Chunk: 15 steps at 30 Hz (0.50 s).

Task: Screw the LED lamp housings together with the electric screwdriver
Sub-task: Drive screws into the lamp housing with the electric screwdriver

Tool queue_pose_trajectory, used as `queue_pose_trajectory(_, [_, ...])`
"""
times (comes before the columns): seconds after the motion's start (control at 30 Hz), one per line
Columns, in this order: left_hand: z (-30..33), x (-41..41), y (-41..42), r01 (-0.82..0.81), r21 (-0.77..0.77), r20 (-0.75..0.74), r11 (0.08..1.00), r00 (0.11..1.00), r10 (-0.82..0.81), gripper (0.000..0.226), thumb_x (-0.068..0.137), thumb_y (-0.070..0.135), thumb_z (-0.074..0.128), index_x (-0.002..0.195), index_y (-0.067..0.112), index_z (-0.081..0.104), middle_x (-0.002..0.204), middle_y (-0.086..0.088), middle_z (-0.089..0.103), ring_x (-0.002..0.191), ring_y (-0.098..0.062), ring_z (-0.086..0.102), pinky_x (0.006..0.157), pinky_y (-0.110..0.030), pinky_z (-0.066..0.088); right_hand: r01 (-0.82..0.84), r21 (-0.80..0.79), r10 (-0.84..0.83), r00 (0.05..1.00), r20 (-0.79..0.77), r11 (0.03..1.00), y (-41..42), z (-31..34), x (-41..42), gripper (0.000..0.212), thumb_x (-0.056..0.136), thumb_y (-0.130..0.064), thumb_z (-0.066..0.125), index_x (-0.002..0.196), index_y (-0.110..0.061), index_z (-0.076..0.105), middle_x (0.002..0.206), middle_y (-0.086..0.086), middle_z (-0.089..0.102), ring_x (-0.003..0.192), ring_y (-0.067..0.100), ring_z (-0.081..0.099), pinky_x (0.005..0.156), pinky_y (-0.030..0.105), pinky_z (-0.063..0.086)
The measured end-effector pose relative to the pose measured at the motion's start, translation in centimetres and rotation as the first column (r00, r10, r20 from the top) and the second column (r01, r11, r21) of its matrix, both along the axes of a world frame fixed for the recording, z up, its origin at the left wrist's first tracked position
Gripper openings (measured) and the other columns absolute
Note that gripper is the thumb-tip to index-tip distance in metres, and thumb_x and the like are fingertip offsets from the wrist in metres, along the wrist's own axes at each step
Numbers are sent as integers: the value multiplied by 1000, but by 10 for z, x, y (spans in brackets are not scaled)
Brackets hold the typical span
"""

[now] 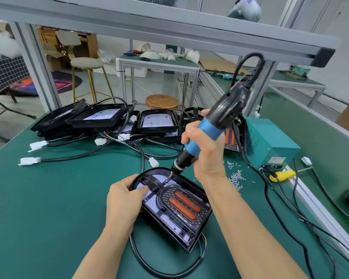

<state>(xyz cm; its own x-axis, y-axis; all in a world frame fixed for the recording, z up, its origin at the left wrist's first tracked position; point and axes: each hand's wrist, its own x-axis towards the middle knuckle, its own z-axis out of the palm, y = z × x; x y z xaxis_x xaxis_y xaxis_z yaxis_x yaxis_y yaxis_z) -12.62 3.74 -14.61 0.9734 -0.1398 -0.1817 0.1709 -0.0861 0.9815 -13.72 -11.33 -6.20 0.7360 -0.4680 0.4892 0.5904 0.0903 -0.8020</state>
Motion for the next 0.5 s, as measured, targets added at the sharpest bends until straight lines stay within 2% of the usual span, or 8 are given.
queue_pose_trajectory(0.1, [-1,1,-1,-24,12,2,1000,1000,24,36,73,5,64,77,40,74,69,-1,73,63,-28,64,72,-49,55,-22,-43,18,997,-79,999,-4,2,-1,25,72,-7,63,61,-29,61,62,-4,56,60,16,53,61,22,46])
queue_pose_trajectory(0.23, [-1,3,-2,-57,8,-25,998,998,58,37,75,1,63,76,37,74,70,-2,73,69,-31,66,72,-46,55,2,-78,-12,991,-130,997,-12,1,-5,19,74,-14,73,64,-26,62,73,-2,57,76,23,54,73,28,48])
queue_pose_trajectory(0.33, [-2,3,-3,-69,10,-29,998,997,70,40,75,0,63,73,38,74,68,-1,73,62,-26,62,66,-38,51,-8,-32,3,989,-149,999,-13,2,-7,14,73,-12,73,75,-19,61,74,-1,58,74,21,56,72,29,50])
queue_pose_trajectory(0.4, [-3,4,-4,-71,16,-32,997,997,71,41,75,0,62,73,39,74,68,-2,73,61,-25,61,65,-37,50,-15,-29,10,989,-150,999,-11,2,-8,14,73,-9,70,73,-17,59,70,0,57,69,19,55,68,26,49])
queue_pose_trajectory(0.5, [-3,6,-3,-76,26,-52,997,996,77,38,72,0,60,74,35,74,70,-5,73,64,-27,62,71,-45,55,-75,-68,64,986,-154,995,-10,3,-8,21,69,-4,66,63,-22,57,68,2,54,69,22,50,66,30,45])
